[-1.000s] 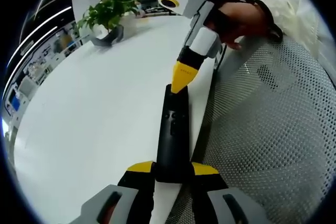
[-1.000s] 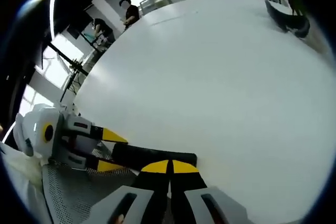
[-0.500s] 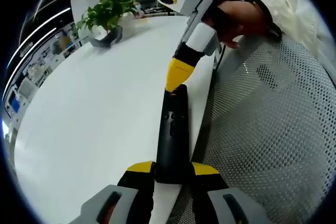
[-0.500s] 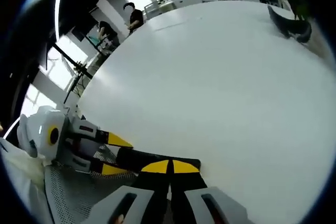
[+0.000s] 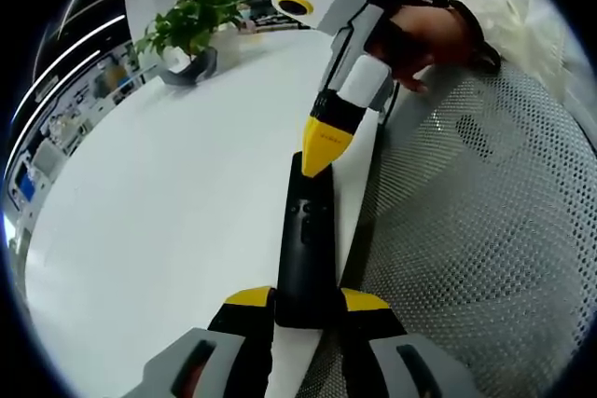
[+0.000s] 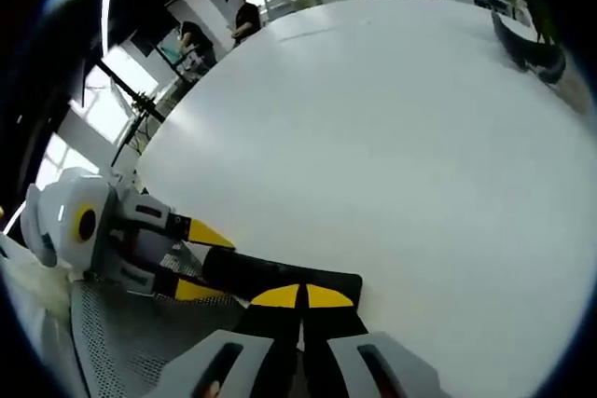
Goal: Press the specified remote control buttons in sequence, fully releasing each button before pressing the next.
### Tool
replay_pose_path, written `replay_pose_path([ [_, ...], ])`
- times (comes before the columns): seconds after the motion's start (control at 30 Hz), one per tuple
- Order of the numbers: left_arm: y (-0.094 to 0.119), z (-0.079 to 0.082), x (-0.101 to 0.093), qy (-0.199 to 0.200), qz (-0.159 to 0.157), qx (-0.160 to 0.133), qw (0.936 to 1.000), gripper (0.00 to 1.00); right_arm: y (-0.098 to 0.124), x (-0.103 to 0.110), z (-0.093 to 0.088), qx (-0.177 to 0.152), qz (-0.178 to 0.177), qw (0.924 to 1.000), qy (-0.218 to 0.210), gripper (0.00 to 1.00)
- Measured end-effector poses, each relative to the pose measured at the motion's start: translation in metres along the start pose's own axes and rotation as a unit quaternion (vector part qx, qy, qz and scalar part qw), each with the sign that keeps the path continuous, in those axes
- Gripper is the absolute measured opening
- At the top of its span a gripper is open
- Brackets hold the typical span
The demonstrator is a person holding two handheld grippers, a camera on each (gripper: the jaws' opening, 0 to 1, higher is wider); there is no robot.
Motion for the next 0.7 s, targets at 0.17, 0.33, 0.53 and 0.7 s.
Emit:
replay_pose_path([
  [0.17,0.0001,0.0000,-0.0002,0.000,-0.001,0.000,1.0000,0.26,-0.0002,-0.0004,0.0001,-0.003,0.000,1.0000,0.002,0.00],
  [0.33,0.0000,0.0000,-0.0002,0.000,-0.001,0.000,1.0000,0.26,-0.0008,0.0001,-0.0003,-0.004,-0.005,1.0000,0.007,0.00],
  [0.53,0.0001,-0.0001,0.0001,-0.002,-0.001,0.000,1.0000,0.26,-0.0003,-0.0025,0.0001,-0.007,0.006,0.9999,-0.013,0.00],
  [0.7,-0.0001,0.0000,0.0003,-0.004,-0.001,-0.002,1.0000,0.26,-0.0003,-0.0036,0.0000,-0.007,0.018,0.9994,-0.029,0.00],
])
Point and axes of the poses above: the point that each gripper's makers call its tool centre point, and the gripper's own axes: y roughly backward along the fingers, x roughly to its left, z roughly out of its top, the point moved 5 cm from there along y, roughly backward along the fingers, and after that the axes turned 14 degrees about x, right-handed, at the moved point
